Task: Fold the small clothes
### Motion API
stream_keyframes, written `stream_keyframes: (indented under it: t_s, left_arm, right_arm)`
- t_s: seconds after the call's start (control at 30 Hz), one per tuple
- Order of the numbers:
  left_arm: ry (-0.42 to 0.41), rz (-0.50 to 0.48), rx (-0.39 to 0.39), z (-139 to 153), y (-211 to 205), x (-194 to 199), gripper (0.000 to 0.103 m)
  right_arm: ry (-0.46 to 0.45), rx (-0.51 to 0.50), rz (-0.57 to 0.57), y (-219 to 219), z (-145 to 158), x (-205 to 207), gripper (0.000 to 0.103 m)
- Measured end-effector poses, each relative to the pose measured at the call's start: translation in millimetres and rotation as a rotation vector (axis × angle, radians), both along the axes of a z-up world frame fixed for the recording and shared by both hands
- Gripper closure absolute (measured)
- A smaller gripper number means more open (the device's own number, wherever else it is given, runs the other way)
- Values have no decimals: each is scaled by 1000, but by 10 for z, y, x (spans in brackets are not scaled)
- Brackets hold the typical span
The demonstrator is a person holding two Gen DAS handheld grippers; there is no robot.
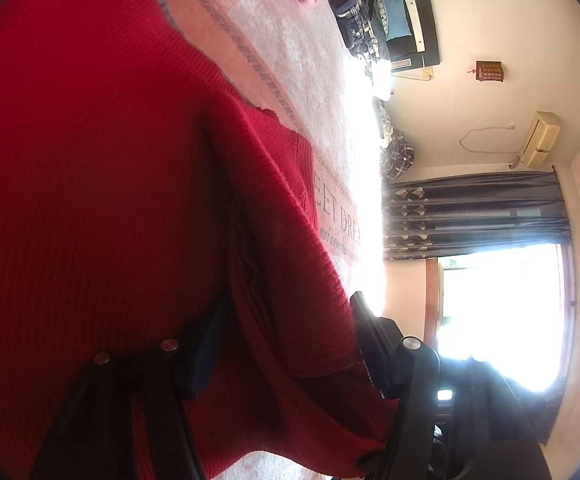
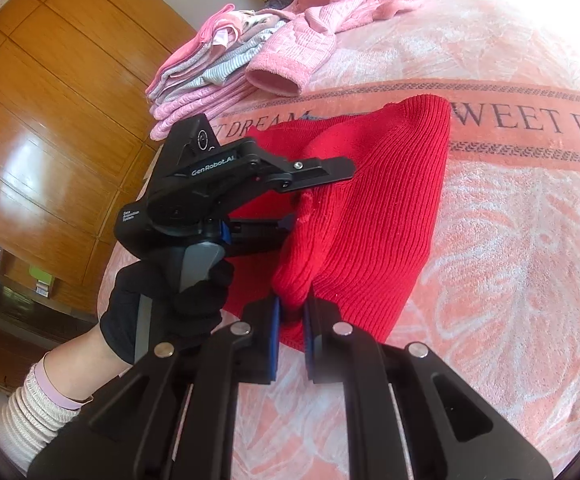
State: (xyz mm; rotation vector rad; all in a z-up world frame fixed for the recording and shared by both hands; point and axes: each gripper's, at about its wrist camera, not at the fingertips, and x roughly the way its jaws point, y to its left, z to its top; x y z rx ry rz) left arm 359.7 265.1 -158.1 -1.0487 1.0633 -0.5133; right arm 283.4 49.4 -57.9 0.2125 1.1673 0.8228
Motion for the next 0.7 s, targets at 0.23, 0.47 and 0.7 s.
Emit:
stream_keyframes:
  t_s: [0.23, 0.47, 0.7]
  left_arm:
    - [-50, -18, -37, -46, -70, 190, 63]
    - [-136, -5, 13, 58, 57, 108, 82]
    - [-275, -5, 55, 504, 295, -36, 84]
  right_arm:
    - [-12, 16, 14, -44, 50, -56, 95]
    - [-3, 11, 45, 105, -3, -83, 96]
    - [-29, 34, 103, 472, 156, -184, 96]
